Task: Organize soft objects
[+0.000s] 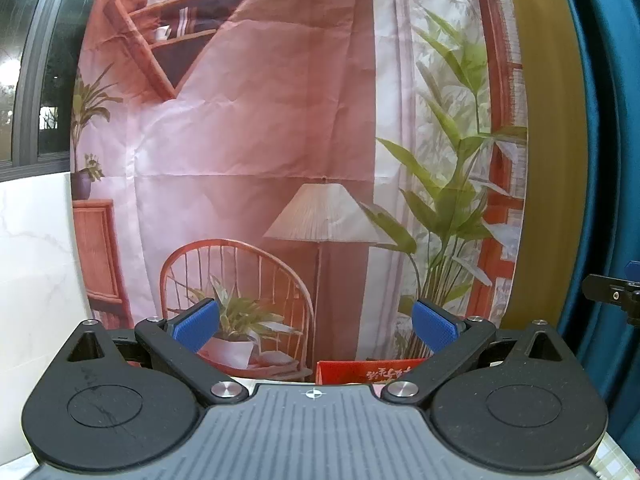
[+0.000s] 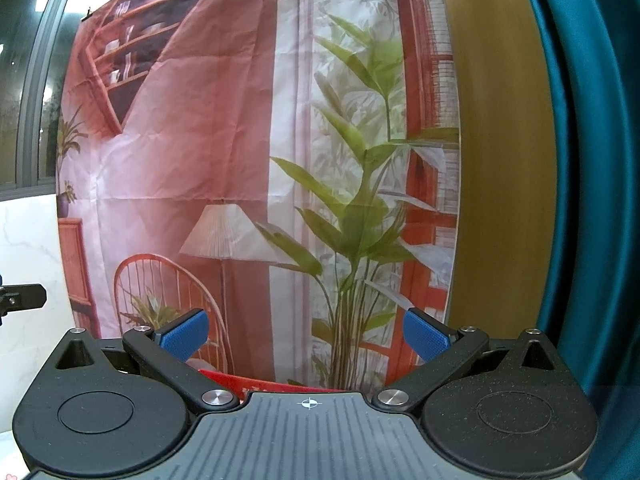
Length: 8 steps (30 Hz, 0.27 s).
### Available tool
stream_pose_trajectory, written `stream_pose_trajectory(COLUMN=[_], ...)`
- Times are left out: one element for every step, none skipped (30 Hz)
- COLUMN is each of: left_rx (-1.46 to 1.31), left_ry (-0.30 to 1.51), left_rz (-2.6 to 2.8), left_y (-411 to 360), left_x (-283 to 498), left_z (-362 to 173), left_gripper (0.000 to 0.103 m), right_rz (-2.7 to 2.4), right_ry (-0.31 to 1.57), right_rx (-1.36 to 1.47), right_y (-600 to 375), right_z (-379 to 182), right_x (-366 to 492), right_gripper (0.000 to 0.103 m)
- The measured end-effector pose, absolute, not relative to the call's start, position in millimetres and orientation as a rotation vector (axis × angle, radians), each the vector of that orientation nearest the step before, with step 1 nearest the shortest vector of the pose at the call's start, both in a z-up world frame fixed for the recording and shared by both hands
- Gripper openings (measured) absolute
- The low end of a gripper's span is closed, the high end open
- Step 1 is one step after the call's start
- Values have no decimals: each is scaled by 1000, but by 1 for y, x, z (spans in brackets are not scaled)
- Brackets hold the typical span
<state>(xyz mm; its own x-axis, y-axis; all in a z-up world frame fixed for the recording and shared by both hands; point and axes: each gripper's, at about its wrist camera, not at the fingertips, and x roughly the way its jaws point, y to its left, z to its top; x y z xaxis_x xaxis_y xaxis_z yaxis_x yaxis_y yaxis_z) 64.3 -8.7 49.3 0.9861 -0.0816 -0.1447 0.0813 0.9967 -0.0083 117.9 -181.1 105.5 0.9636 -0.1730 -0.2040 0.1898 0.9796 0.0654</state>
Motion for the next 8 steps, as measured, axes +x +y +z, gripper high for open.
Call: stream_pose_trajectory(left_rx=[-3,-4,-4,-3,-1,1,2,0], left_ry=[146,146,146,146,146,145,145,147], left_rz=[-84,-84,-84,-83,-83,-84,-84,-81], left_y=[-8,-8,-8,-8,-8,-8,-8,-8], left_x=[65,65,64,64,64,64,64,64], left_z=[49,49,49,49,49,48,48,48], left_gripper=[103,103,103,103,103,103,103,103], right_rz=[-183,-183,-183,-183,-183,-183,-183,-183], right_ry=[200,200,201,202,204,203,203,204], right_rx=[85,85,85,85,84,84,84,85], right_y=[-181,-181,-181,-181,-181,-180,-180,-181], right_z=[106,106,106,105,105,105,105,105], right_x=[118,119,119,119,119,118,118,120], right_gripper=[103,103,103,103,103,103,103,103])
